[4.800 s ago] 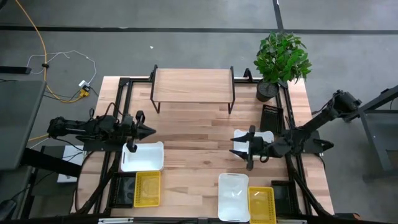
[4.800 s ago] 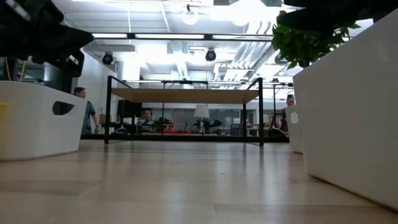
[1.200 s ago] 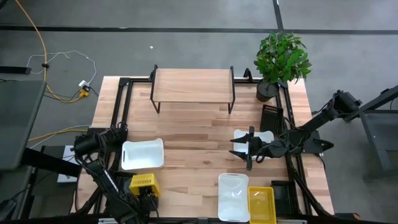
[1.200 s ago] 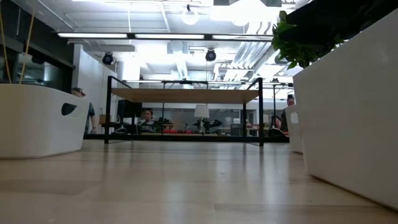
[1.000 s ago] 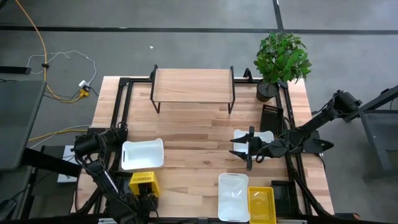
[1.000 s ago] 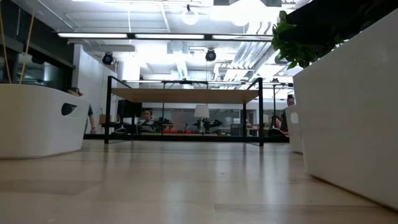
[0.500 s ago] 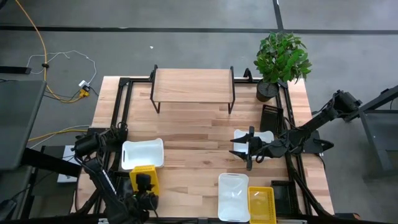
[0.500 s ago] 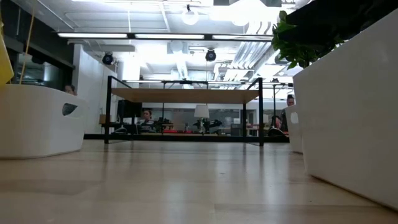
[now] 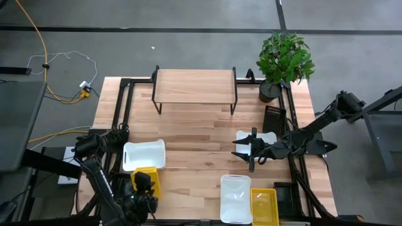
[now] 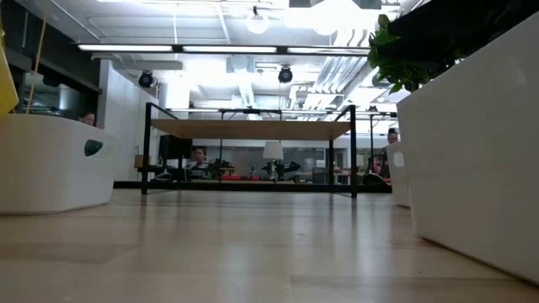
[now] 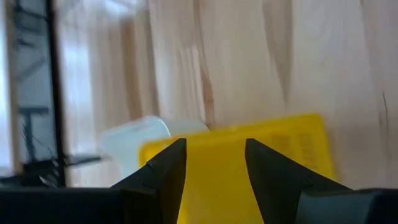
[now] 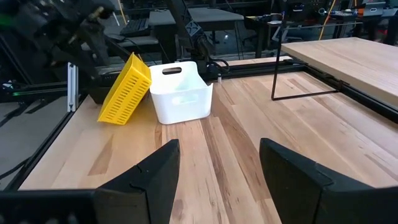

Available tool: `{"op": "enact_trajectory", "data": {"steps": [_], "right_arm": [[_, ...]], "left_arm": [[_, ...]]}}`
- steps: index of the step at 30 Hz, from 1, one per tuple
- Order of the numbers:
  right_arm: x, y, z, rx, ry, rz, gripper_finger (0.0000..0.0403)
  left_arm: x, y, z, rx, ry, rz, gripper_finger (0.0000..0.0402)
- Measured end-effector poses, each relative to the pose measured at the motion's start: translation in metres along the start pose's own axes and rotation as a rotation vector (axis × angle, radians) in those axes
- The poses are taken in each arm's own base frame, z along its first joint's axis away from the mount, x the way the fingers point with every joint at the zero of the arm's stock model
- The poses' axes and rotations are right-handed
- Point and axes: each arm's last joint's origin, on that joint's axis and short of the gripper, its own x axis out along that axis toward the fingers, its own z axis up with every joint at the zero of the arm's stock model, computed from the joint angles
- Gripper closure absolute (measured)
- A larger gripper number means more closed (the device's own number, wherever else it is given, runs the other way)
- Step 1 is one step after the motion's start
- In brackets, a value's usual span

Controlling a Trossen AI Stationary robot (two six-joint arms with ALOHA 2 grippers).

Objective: Stack baskets on shelf by color
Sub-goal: Stack the left yellow bin on the stacked yellow bins

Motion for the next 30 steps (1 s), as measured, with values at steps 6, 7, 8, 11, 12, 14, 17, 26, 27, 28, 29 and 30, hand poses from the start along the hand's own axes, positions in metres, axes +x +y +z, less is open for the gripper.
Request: {"op": "enact_trajectory", "data": {"steps": [6,7,8,11,12,14,17,26,27,28,29,30], "right_arm": [[0.0,0.0,0.0,0.002,0.004,-0.001,0.0194],[0.0,0.0,-0.001,0.002,0.005,-0.001,0.0194],[0.0,0.0,-0.001,0.002,0.005,0.0,0.0194],[0.0,0.0,-0.001,0.0,0.007,-0.001,0.0194],[0.0,0.0,-0.001,0.0,0.008,-0.001,0.0194],[0.0,0.0,-0.001,-0.001,0.01,-0.002,0.0194],[0.0,0.0,-0.001,-0.001,0.01,-0.002,0.0194],[0.0,0.0,-0.001,-0.002,0.012,-0.002,0.0194],[0.0,0.0,-0.001,-0.003,0.013,-0.002,0.0194],[0.0,0.0,-0.002,-0.004,0.014,-0.002,0.0194],[0.0,0.0,-0.002,-0.005,0.014,-0.002,0.0194],[0.0,0.0,-0.002,-0.005,0.013,-0.002,0.0194]], "left_arm": [[0.006,0.004,0.003,0.012,-0.014,0.037,0.025],[0.008,0.004,0.003,0.013,-0.011,0.04,0.025],[0.009,0.005,0.004,0.02,-0.007,0.042,0.025],[0.011,0.007,0.006,0.034,-0.009,0.053,0.025],[0.012,0.008,0.007,0.033,-0.014,0.06,0.025],[0.012,0.011,0.009,0.047,-0.024,0.069,0.025],[0.006,0.02,0.009,0.04,-0.054,0.068,0.0249],[-0.012,0.067,-0.039,-0.124,-0.032,-0.043,0.0249],[-0.011,0.071,-0.047,-0.147,-0.012,-0.059,0.0249],[-0.009,0.073,-0.053,-0.174,-0.004,-0.082,0.0249],[-0.008,0.076,-0.058,-0.196,-0.01,-0.108,0.0249],[-0.006,0.077,-0.062,-0.212,-0.024,-0.131,0.0249]]}}
